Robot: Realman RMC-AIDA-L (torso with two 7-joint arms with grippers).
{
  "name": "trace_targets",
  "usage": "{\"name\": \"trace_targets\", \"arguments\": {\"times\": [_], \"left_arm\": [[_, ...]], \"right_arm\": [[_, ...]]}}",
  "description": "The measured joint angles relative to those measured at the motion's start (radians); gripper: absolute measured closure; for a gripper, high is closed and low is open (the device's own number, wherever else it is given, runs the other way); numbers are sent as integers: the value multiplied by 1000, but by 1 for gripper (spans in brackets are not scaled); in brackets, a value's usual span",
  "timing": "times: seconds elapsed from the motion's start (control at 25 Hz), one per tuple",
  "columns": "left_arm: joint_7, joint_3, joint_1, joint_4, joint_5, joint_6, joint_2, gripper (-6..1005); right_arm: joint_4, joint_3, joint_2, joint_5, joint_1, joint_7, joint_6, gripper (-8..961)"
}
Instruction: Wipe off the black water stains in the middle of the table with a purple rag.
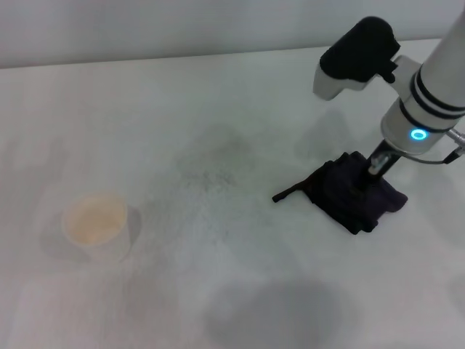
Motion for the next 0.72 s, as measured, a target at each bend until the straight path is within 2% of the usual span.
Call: {"name": "trace_targets", "arguments": {"times": [0.2,0.44,0.56,0.72], "left_arm": [[0,0,2,1,0,0,-1,122],[0,0,9,0,-1,4,-6,122],[0,-3,10,1,-6,7,-10,122],[0,-27,5,-6,-7,10,-15,123]], "right_arm": [[42,65,-4,5,-17,-21,5,797],[154,170,-7,-11,-71,-69,-16,657],[204,278,-5,-2,-127,-126,-90,587],[167,443,-5,125,-202,-280,-296,574]]}}
